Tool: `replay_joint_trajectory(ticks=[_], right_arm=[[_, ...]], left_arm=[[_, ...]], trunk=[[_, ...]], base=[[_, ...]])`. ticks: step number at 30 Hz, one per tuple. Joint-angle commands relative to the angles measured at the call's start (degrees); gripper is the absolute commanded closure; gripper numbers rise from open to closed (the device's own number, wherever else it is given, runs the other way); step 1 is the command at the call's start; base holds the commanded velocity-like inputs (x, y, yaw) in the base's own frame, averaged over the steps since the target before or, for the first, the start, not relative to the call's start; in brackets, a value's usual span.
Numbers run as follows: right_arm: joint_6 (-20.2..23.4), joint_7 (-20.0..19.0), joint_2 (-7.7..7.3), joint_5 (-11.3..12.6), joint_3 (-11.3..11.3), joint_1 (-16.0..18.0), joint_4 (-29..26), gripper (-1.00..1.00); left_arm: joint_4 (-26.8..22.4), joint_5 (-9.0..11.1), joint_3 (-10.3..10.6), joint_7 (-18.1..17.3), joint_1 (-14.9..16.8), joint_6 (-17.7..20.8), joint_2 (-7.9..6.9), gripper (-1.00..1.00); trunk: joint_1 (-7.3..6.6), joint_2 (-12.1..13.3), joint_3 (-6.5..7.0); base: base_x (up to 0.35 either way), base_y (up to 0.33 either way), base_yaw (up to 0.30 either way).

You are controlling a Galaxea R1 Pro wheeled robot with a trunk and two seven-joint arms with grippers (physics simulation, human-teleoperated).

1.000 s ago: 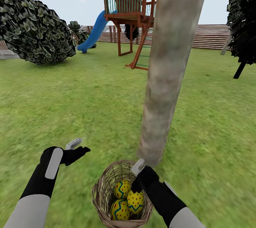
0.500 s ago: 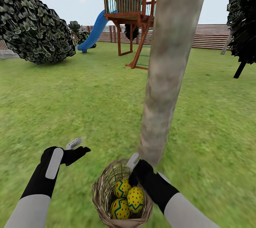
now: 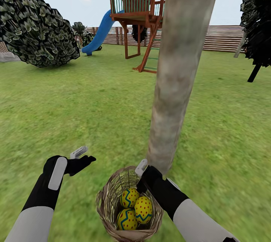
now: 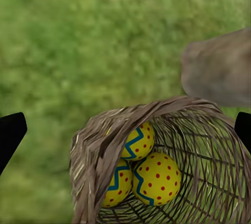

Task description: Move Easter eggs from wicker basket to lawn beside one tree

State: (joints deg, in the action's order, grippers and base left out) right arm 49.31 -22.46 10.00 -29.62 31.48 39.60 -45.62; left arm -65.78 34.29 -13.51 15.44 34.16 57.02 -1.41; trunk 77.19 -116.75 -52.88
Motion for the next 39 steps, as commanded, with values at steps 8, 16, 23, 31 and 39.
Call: replay_joint_trajectory(ticks=[8,16,23,31,39], right_arm=[[0.32,-0.69,0.00,-0.99,0.26,1.19,1.71,-1.00],[0.49,2.27,0.00,5.84,0.16,1.44,7.33,-1.00],[0.50,10.91,0.00,14.33,0.22,1.45,7.55,-1.00],[0.77,11.57,0.00,15.11,0.24,1.45,7.22,-1.00],[2.00,11.53,0.00,15.80,-0.09,1.35,8.01,-1.00]], left_arm=[[-0.05,0.61,-0.03,0.50,0.03,0.19,0.00,-1.00],[0.50,0.61,-0.03,0.49,0.05,0.19,0.09,-1.00],[1.80,0.61,-0.08,0.47,0.03,0.19,0.17,-1.00],[2.05,0.68,-0.17,0.47,0.07,0.02,0.22,-1.00],[2.06,0.68,-0.20,0.47,0.04,0.03,0.22,-1.00]], trunk=[[0.87,-1.63,-0.77],[1.31,-2.43,-1.13],[1.31,-2.43,-1.13],[1.31,-2.43,-1.13],[1.31,-2.43,-1.13]], base=[[0.000,0.000,0.000],[0.000,0.000,0.000],[0.000,0.000,0.000],[0.103,0.173,0.000],[0.086,0.182,0.000]])
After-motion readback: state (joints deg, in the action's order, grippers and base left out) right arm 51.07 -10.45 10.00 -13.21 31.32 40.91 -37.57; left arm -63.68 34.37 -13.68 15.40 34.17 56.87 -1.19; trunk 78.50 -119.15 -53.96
